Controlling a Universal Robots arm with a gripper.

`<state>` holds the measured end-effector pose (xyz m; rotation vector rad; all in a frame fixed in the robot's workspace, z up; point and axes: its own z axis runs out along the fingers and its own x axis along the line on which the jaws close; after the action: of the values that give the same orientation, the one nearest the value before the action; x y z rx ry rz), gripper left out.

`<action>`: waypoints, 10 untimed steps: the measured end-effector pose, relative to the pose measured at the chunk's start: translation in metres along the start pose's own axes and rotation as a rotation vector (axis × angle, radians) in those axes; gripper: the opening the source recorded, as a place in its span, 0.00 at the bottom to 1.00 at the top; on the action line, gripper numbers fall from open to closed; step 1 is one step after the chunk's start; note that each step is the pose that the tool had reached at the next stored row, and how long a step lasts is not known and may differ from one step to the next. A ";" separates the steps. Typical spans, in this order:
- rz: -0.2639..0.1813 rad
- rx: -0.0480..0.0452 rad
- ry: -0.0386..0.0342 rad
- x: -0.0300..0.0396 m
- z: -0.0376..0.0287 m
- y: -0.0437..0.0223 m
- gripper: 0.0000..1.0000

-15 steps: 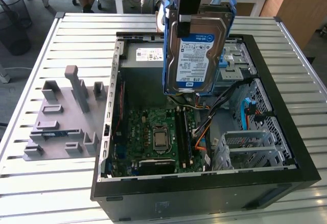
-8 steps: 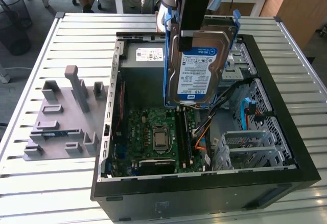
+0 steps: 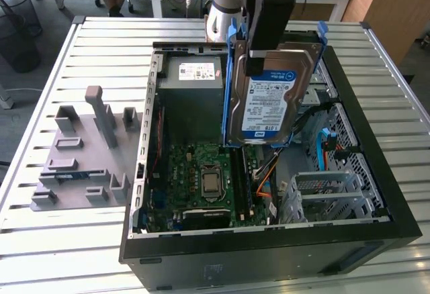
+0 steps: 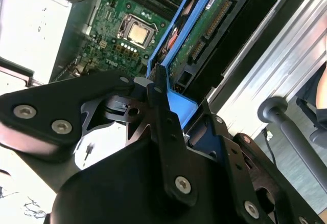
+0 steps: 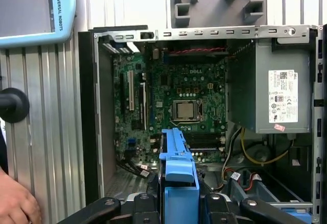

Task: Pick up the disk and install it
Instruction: 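Insert the disk into the insertion slot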

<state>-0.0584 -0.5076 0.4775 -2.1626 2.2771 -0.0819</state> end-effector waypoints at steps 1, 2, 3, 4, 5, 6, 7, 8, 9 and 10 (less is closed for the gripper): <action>0.000 0.0001 -0.0002 0.0005 0.0005 -0.0019 0.36; 0.000 0.0000 -0.0003 0.0012 0.0010 -0.0029 0.36; 0.000 0.0000 -0.0003 0.0026 0.0017 -0.0036 0.36; 0.000 0.0001 -0.0003 0.0044 0.0024 -0.0043 0.36; 0.000 0.0000 -0.0002 0.0069 0.0032 -0.0051 0.36; 0.000 0.0000 -0.0002 0.0095 0.0039 -0.0059 0.36; 0.000 0.0000 -0.0002 0.0118 0.0046 -0.0064 0.36; 0.000 0.0000 -0.0003 0.0141 0.0053 -0.0068 0.36; 0.000 0.0001 -0.0003 0.0160 0.0060 -0.0072 0.36; 0.000 0.0000 -0.0003 0.0177 0.0065 -0.0077 0.36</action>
<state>-0.0515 -0.5259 0.4719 -2.1623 2.2770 -0.0817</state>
